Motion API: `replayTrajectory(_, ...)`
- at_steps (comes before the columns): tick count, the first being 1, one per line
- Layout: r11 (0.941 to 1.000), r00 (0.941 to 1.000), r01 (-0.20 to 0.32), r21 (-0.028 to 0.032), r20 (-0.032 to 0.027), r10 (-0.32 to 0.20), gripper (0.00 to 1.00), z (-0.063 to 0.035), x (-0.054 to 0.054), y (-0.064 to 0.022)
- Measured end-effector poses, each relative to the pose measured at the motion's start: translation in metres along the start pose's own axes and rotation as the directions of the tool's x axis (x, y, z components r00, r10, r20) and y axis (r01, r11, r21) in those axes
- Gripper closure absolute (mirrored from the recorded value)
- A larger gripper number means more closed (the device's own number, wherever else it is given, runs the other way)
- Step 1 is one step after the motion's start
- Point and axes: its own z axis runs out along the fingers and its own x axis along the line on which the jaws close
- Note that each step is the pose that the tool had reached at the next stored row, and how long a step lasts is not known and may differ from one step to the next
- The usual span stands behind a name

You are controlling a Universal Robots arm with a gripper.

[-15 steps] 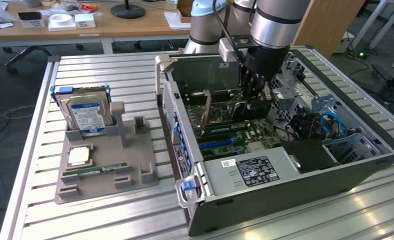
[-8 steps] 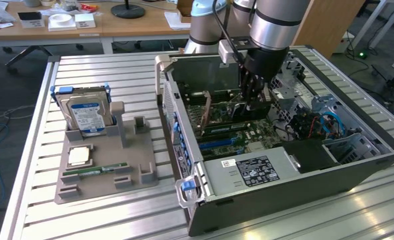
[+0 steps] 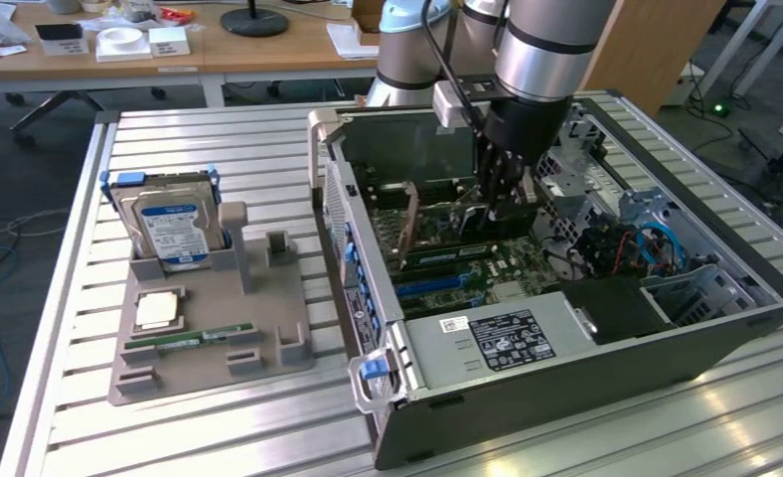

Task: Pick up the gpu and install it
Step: 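Insert the gpu into the slot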

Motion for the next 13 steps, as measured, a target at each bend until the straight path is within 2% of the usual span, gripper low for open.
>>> replayTrajectory(13,1.0,1.0,0.003,-0.0001,0.0001,-0.003,0.73,0.0072,0.0005,0.0019)
